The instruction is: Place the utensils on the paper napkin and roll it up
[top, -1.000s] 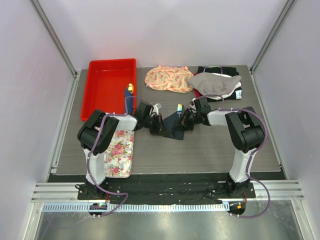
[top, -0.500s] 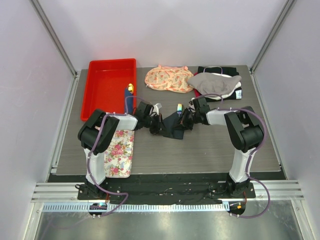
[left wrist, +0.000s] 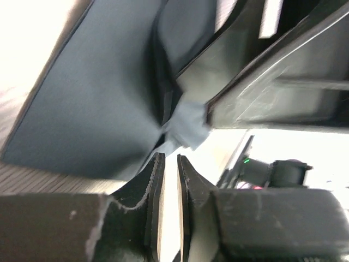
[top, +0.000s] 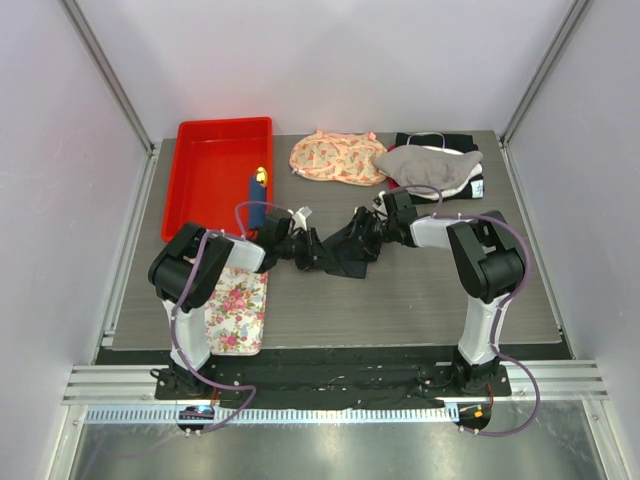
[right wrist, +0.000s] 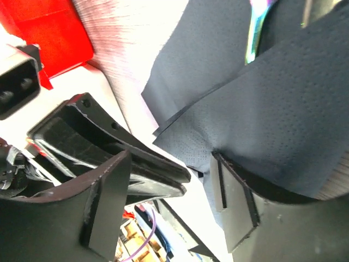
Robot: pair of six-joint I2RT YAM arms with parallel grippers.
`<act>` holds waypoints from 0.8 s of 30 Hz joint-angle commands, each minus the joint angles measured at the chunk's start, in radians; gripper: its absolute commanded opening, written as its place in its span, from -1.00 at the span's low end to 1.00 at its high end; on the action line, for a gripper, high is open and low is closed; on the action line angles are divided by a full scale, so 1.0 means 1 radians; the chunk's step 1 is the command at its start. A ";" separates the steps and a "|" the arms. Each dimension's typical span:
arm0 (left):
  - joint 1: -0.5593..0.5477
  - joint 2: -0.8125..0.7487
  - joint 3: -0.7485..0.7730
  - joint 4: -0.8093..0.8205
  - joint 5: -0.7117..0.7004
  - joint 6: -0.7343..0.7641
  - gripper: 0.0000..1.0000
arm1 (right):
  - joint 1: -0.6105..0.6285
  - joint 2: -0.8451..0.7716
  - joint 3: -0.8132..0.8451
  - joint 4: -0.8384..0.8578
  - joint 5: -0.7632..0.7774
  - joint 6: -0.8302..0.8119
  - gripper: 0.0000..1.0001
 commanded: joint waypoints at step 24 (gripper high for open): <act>-0.001 0.095 0.128 0.016 -0.143 -0.091 -0.70 | 0.004 0.011 -0.026 0.031 0.022 0.060 0.94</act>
